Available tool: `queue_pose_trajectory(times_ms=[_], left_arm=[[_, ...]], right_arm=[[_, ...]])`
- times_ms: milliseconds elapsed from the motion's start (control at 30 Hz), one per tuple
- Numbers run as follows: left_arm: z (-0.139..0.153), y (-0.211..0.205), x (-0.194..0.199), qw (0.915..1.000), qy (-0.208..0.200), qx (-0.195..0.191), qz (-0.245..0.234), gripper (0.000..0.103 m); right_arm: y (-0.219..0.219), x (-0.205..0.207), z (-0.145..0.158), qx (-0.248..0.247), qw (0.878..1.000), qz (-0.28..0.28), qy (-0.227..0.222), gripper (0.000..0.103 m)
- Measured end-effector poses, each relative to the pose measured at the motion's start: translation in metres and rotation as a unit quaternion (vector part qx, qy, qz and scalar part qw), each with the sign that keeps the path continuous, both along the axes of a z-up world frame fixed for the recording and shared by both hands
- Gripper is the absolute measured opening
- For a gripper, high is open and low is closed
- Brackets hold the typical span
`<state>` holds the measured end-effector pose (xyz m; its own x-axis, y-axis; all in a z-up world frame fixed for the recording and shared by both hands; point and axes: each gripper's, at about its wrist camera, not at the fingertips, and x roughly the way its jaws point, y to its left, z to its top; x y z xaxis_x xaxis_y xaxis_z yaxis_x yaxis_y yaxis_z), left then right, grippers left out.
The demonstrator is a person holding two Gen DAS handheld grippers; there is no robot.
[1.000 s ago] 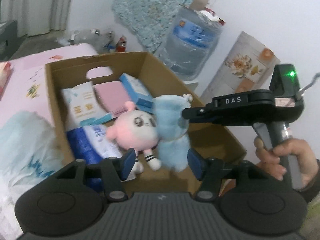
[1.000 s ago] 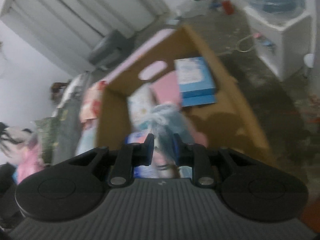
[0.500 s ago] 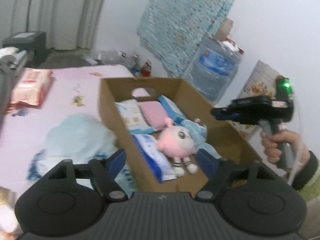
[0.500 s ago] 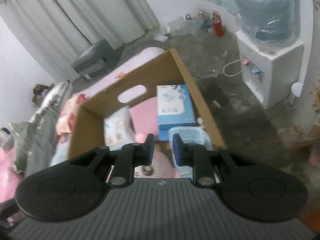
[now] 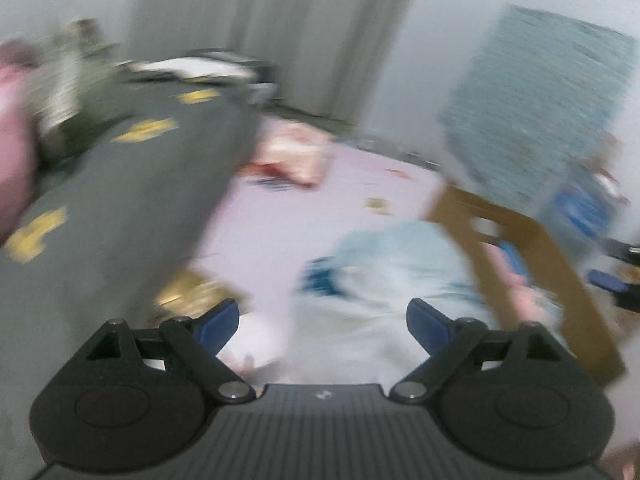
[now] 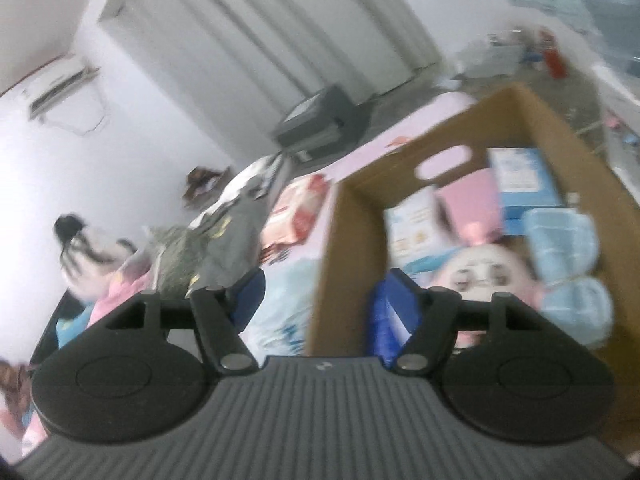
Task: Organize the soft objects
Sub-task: 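Withdraw the right gripper from the box toward the white yogurt cup, then grasp the white yogurt cup with the right gripper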
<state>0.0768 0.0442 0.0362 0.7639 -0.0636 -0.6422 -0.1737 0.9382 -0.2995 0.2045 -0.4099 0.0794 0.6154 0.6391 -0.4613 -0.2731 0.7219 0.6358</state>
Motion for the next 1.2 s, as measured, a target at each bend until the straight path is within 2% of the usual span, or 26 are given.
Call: queue_pose_trajectory(times_ms=[167,267,400,600,733,800,1000,1200], left_arm=[[-0.021,0.024,-0.032,0.9976,0.004,0.0,0.069,0.09],[-0.029,0.029,-0.047,0.9969,0.007,-0.005,0.079,0.09],[-0.037,0.025,-0.056,0.9955,0.024,0.019,0.09,0.085],[-0.051,0.012,-0.071,0.9967,0.024,0.021,0.075,0.082],[-0.059,0.005,-0.073,0.9977,0.032,0.013,0.058,0.068],[-0.058,0.003,-0.072,0.9984,0.024,0.007,0.051,0.065],[-0.054,-0.006,-0.059,0.9994,0.011,0.014,0.031,0.064],[-0.06,-0.009,-0.053,0.9996,0.015,0.012,0.021,0.064]], right_arm=[[0.058,0.012,-0.001,0.009,0.998,0.064,0.004,0.068],[0.093,0.015,-0.004,0.018,0.995,0.1,0.011,0.068],[0.145,0.014,-0.01,0.031,0.987,0.153,0.026,0.068],[0.218,0.015,-0.037,0.021,0.971,0.229,0.071,0.068],[0.254,0.011,-0.06,0.018,0.957,0.264,0.116,0.068],[0.269,0.007,-0.068,0.013,0.952,0.279,0.127,0.068],[0.309,0.003,-0.078,-0.033,0.943,0.305,0.13,0.068],[0.342,-0.002,-0.084,-0.118,0.939,0.309,0.095,0.068]])
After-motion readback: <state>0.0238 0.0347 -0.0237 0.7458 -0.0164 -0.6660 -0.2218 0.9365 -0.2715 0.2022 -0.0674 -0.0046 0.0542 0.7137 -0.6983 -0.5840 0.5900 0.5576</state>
